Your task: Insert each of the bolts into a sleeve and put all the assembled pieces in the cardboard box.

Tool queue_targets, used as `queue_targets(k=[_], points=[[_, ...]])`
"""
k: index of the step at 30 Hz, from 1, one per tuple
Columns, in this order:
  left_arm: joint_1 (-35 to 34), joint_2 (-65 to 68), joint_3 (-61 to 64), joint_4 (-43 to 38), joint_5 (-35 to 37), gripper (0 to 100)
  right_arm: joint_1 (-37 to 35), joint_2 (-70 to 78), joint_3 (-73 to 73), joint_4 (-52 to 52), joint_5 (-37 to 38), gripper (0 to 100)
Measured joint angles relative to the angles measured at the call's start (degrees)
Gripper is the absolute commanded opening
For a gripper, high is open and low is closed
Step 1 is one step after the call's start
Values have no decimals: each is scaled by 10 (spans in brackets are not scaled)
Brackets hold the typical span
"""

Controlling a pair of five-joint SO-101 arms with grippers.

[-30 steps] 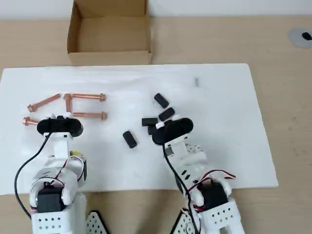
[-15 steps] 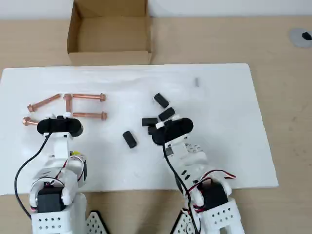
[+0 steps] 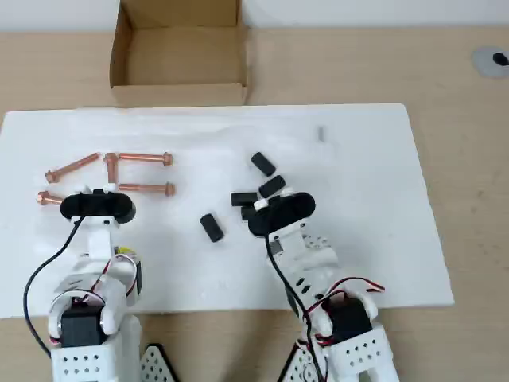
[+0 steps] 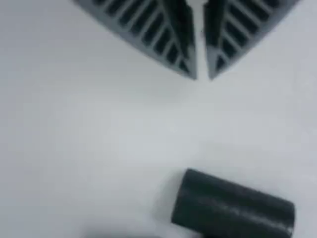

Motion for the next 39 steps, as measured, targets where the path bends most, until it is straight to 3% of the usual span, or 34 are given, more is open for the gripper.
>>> queue_targets(k=[39], points=[[0, -1, 52, -70, 0, 15, 0, 0, 0, -2, 0, 12]])
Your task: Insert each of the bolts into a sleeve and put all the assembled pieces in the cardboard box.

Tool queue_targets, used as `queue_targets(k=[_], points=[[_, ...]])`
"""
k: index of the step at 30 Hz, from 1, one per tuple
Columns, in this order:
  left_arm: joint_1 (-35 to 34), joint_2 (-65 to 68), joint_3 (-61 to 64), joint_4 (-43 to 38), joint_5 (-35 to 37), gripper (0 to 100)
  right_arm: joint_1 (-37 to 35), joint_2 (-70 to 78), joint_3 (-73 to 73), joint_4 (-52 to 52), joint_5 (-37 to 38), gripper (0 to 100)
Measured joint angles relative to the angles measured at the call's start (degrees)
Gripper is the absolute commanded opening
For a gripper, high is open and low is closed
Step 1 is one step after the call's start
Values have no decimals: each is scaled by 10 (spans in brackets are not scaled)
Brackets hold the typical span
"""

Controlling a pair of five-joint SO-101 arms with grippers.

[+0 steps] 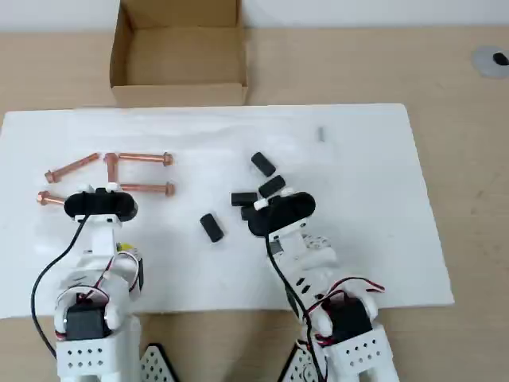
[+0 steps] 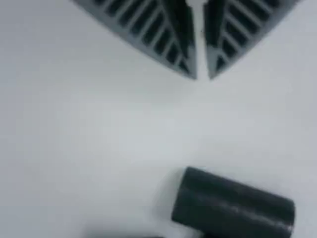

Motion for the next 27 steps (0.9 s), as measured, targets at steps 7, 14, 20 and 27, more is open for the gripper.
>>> queue_targets(k=[7, 14, 20, 27], points=[[-100, 0, -62, -72, 61, 169, 35, 0, -60, 0, 26, 12], [-138, 125, -193, -94, 109, 164, 58, 193, -258, -7, 42, 12], [-155, 396, -382, -113, 215, 165, 58, 542, -566, 46, 5, 10], [-257, 764, -673, -29, 379, 165, 6, 898, -950, 203, 11, 11]])
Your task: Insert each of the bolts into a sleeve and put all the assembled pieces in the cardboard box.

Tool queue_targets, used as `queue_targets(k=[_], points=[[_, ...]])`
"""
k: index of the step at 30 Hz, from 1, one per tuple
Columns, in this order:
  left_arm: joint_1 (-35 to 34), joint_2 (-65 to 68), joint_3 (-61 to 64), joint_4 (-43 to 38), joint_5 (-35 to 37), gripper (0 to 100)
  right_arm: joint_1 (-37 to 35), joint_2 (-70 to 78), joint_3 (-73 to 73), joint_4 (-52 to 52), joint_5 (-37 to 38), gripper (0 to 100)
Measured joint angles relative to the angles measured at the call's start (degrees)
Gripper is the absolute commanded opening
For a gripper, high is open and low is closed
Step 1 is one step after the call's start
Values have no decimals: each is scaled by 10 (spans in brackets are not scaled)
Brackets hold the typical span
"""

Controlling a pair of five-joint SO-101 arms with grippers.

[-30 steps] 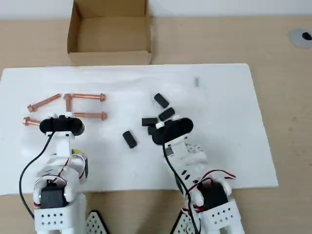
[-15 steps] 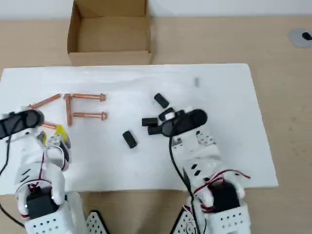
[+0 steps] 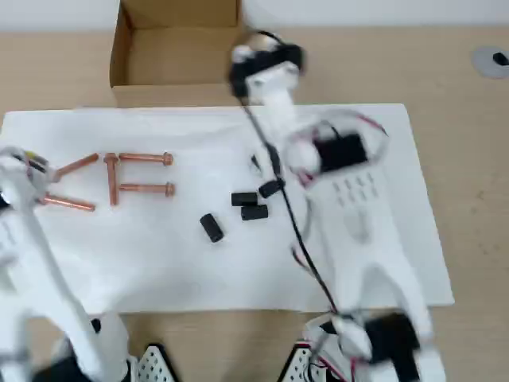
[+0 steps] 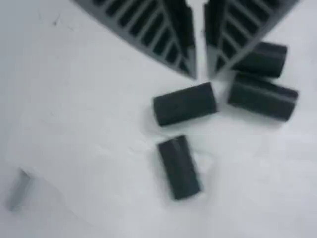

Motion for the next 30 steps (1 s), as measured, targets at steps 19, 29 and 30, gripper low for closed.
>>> queue_targets(k=[19, 29, 30], points=[[-13, 484, -308, 185, 115, 160, -93, 375, -317, 142, 182, 12], [-13, 585, -409, 185, 122, 160, -93, 375, -317, 142, 189, 12], [-13, 596, -418, 185, 122, 160, -93, 375, -317, 142, 189, 12]])
